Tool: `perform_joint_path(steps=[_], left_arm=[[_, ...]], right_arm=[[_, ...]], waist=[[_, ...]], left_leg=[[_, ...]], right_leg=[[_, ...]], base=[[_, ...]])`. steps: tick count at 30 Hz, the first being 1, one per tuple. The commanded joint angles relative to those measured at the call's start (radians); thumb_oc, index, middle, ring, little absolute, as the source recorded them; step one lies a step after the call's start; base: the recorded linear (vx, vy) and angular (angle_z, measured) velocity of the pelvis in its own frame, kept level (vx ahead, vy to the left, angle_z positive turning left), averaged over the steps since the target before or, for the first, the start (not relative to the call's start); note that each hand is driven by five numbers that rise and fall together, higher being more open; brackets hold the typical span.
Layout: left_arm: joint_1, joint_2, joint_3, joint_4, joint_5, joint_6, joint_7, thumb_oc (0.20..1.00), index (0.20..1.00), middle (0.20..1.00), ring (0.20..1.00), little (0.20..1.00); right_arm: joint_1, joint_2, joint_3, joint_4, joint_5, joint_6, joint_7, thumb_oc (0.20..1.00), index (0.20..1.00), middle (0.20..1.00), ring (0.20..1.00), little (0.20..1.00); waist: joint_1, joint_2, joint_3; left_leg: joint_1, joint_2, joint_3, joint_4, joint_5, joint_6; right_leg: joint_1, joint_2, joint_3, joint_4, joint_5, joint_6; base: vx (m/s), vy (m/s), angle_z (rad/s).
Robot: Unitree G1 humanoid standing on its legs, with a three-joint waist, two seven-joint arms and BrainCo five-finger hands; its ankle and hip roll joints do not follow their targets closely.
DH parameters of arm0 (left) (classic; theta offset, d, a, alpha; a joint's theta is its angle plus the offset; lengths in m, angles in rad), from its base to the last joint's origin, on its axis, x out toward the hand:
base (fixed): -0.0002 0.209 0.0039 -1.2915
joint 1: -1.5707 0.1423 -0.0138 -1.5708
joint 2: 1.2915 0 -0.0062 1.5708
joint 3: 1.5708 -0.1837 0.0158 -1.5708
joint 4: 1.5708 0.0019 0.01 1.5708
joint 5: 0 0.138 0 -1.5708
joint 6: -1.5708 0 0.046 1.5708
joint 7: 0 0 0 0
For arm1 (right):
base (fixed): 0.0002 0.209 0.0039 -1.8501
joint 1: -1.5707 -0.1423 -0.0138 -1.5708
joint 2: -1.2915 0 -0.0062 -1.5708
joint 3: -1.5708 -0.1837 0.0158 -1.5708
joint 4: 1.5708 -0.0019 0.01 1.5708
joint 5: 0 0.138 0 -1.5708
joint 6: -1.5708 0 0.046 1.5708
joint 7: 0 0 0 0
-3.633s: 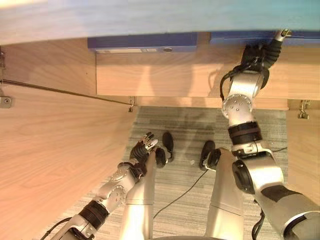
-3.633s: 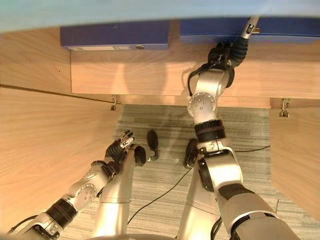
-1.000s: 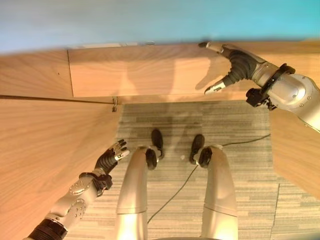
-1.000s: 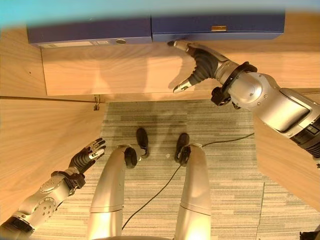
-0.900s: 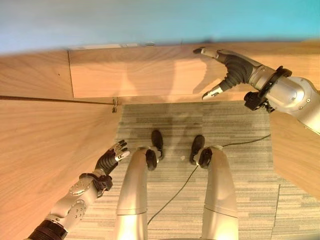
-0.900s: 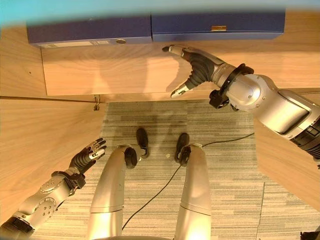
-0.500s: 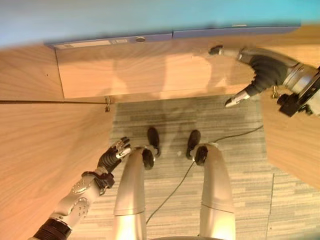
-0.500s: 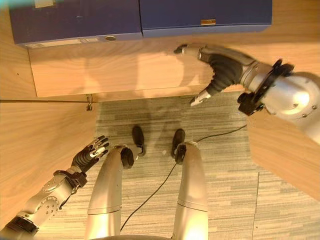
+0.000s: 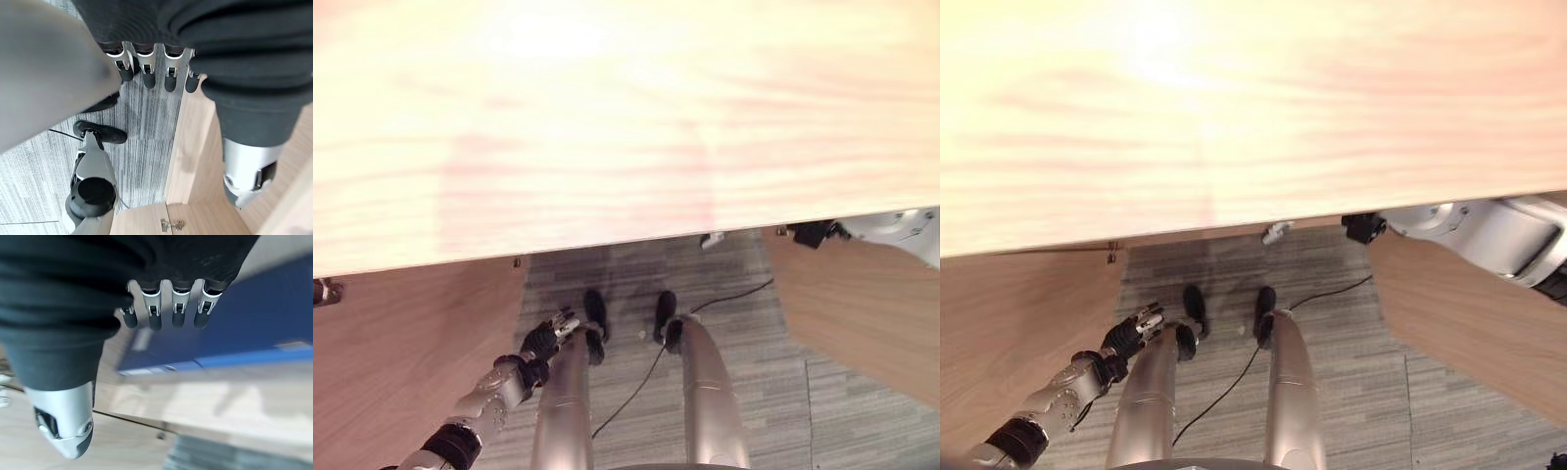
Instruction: Put the empty folder in the office cabinet
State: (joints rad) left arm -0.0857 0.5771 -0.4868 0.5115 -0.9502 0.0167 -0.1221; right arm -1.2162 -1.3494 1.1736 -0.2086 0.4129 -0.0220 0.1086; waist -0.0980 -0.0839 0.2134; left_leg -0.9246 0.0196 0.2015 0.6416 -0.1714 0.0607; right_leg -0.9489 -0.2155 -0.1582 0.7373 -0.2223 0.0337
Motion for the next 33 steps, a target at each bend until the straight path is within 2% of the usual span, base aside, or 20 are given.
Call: perform_joint_path(steps=[1, 7, 8, 9, 12, 13, 15, 16, 18, 19, 22, 26, 27, 30, 31, 33], left_arm=[[0.044, -0.009, 0.017, 0.032, 0.057, 0.016, -0.023, 1.000, 1.000, 1.000, 1.000, 1.000], [0.039, -0.044, 0.055, 0.152, 0.110, 0.028, -0.037, 1.000, 1.000, 1.000, 1.000, 1.000], [0.037, -0.049, 0.064, 0.164, 0.119, 0.027, -0.040, 1.000, 1.000, 1.000, 1.000, 1.000], [0.044, -0.069, 0.082, 0.183, 0.131, 0.031, -0.046, 1.000, 1.000, 1.000, 1.000, 1.000], [0.052, -0.090, 0.086, 0.204, 0.160, 0.035, -0.065, 1.000, 1.000, 1.000, 1.000, 1.000], [0.056, -0.112, 0.092, 0.227, 0.168, 0.044, -0.070, 1.000, 1.000, 1.000, 1.000, 1.000], [0.060, -0.133, 0.113, 0.251, 0.181, 0.045, -0.067, 1.000, 1.000, 1.000, 1.000, 1.000], [0.060, -0.132, 0.112, 0.252, 0.181, 0.045, -0.067, 1.000, 1.000, 1.000, 1.000, 1.000], [0.049, -0.156, 0.126, 0.293, 0.205, 0.039, -0.058, 1.000, 1.000, 1.000, 1.000, 1.000], [0.042, -0.173, 0.153, 0.341, 0.248, 0.036, -0.046, 1.000, 1.000, 1.000, 1.000, 1.000], [0.018, -0.207, 0.190, 0.427, 0.299, 0.028, -0.026, 1.000, 1.000, 1.000, 1.000, 1.000], [-0.013, -0.231, 0.220, 0.484, 0.309, 0.025, -0.006, 1.000, 1.000, 1.000, 1.000, 1.000], [-0.022, -0.238, 0.222, 0.494, 0.316, 0.027, -0.007, 1.000, 1.000, 1.000, 1.000, 1.000], [-0.052, -0.277, 0.225, 0.528, 0.336, 0.027, -0.009, 1.000, 1.000, 1.000, 1.000, 1.000], [-0.064, -0.314, 0.235, 0.564, 0.364, 0.029, -0.009, 1.000, 1.000, 1.000, 1.000, 1.000], [-0.065, -0.325, 0.235, 0.575, 0.379, 0.030, -0.010, 1.000, 1.000, 1.000, 1.000, 1.000]], right_arm=[[0.004, 0.009, -0.062, 0.028, 0.019, 0.051, 0.039, 1.000, 1.000, 1.000, 1.000, 1.000], [0.185, 0.117, -0.141, 0.153, -0.021, 0.108, 0.113, 1.000, 1.000, 1.000, 1.000, 1.000], [0.201, 0.136, -0.149, 0.168, -0.025, 0.117, 0.128, 1.000, 1.000, 1.000, 1.000, 1.000], [0.284, 0.189, -0.184, 0.223, -0.019, 0.132, 0.156, 1.000, 1.000, 1.000, 1.000, 1.000], [0.409, 0.277, -0.243, 0.331, -0.050, 0.152, 0.191, 1.000, 1.000, 1.000, 1.000, 1.000], [0.499, 0.367, -0.300, 0.460, -0.096, 0.156, 0.183, 1.000, 1.000, 1.000, 1.000, 1.000], [0.602, 0.476, -0.381, 0.586, -0.163, 0.154, 0.150, 1.000, 1.000, 1.000, 1.000, 1.000], [0.603, 0.478, -0.382, 0.587, -0.164, 0.152, 0.150, 1.000, 1.000, 1.000, 1.000, 1.000], [0.673, 0.614, -0.454, 0.763, -0.204, 0.138, 0.115, 1.000, 1.000, 1.000, 1.000, 1.000], [0.731, 0.705, -0.499, 0.858, -0.271, 0.144, 0.093, 1.000, 1.000, 1.000, 1.000, 1.000], [0.792, 0.794, -0.532, 0.983, -0.307, 0.143, 0.083, 1.000, 1.000, 1.000, 1.000, 1.000], [0.823, 0.862, -0.546, 1.105, -0.309, 0.144, 0.076, 1.000, 1.000, 1.000, 1.000, 1.000], [0.835, 0.874, -0.550, 1.124, -0.312, 0.149, 0.080, 1.000, 1.000, 1.000, 1.000, 1.000], [0.847, 0.916, -0.566, 1.248, -0.322, 0.146, 0.075, 1.000, 1.000, 1.000, 1.000, 1.000], [0.885, 0.951, -0.595, 1.313, -0.341, 0.148, 0.079, 1.000, 1.000, 1.000, 1.000, 1.000], [0.902, 0.960, -0.608, 1.336, -0.345, 0.149, 0.084, 1.000, 1.000, 1.000, 1.000, 1.000]], waist=[[0.026, 0.005, 0.028], [0.055, -0.003, 0.035], [0.058, -0.008, 0.038], [0.069, -0.005, 0.032], [0.089, 0.002, 0.028], [0.098, 0.010, 0.023], [0.108, 0.020, 0.017], [0.109, 0.018, 0.018], [0.122, 0.028, 0.012], [0.132, 0.038, -0.003], [0.145, 0.042, -0.034], [0.159, 0.035, -0.058], [0.160, 0.030, -0.057], [0.160, 0.018, -0.061], [0.146, 0.027, -0.083], [0.143, 0.030, -0.094]], left_leg=[[0.021, 0.044, -0.112, -0.028, 0.014, -0.099], [0.218, 0.029, -0.123, -0.162, 0.054, -0.116], [0.245, 0.018, -0.119, -0.201, 0.095, -0.109], [0.310, 0.012, -0.130, -0.259, 0.110, -0.111], [0.394, 0.008, -0.137, -0.316, 0.121, -0.112], [0.432, 0.008, -0.142, -0.339, 0.124, -0.109], [0.474, 0.010, -0.146, -0.366, 0.136, -0.114], [0.476, 0.010, -0.146, -0.367, 0.136, -0.114], [0.520, 0.012, -0.154, -0.408, 0.153, -0.115], [0.565, 0.015, -0.161, -0.466, 0.178, -0.119], [0.624, 0.035, -0.173, -0.552, 0.231, -0.136], [0.650, 0.042, -0.188, -0.599, 0.270, -0.152], [0.655, 0.039, -0.178, -0.592, 0.261, -0.149], [0.707, 0.046, -0.101, -0.525, 0.176, -0.135], [0.784, 0.072, -0.039, -0.497, 0.146, -0.137], [0.808, 0.082, -0.025, -0.494, 0.146, -0.140]], right_leg=[[0.057, -0.051, 0.004, -0.184, 0.170, 0.089], [0.268, -0.043, -0.040, -0.326, 0.195, 0.098], [0.300, -0.044, -0.057, -0.371, 0.231, 0.092], [0.364, -0.031, -0.069, -0.421, 0.237, 0.095], [0.453, -0.020, -0.087, -0.463, 0.237, 0.097], [0.492, -0.014, -0.095, -0.479, 0.234, 0.095], [0.539, -0.007, -0.107, -0.510, 0.231, 0.094], [0.541, -0.007, -0.107, -0.511, 0.231, 0.094], [0.585, 0.005, -0.116, -0.544, 0.230, 0.091], [0.629, 0.022, -0.131, -0.585, 0.229, 0.088], [0.687, 0.055, -0.161, -0.656, 0.236, 0.089], [0.732, 0.076, -0.192, -0.731, 0.256, 0.094], [0.747, 0.075, -0.202, -0.747, 0.262, 0.093], [0.786, 0.065, -0.233, -0.772, 0.270, 0.096], [0.813, 0.057, -0.266, -0.772, 0.269, 0.089], [0.825, 0.057, -0.280, -0.778, 0.269, 0.086]], base=[[0.05, -0.056, 0.02], [0.04, -0.061, 0.10], [0.02, -0.087, 0.15], [0.03, -0.081, 0.17], [0.10, -0.090, 0.11], [0.10, -0.088, 0.09], [0.07, -0.080, 0.12], [0.04, -0.070, 0.11], [0.07, -0.099, 0.06], [0.12, -0.137, 0.05], [0.10, -0.109, 0.21], [0.04, -0.092, 0.15], [-0.02, -0.092, 0.24], [-0.03, -0.034, 0.53], [0.00, 0.024, 0.67], [0.03, 0.033, 0.73]])
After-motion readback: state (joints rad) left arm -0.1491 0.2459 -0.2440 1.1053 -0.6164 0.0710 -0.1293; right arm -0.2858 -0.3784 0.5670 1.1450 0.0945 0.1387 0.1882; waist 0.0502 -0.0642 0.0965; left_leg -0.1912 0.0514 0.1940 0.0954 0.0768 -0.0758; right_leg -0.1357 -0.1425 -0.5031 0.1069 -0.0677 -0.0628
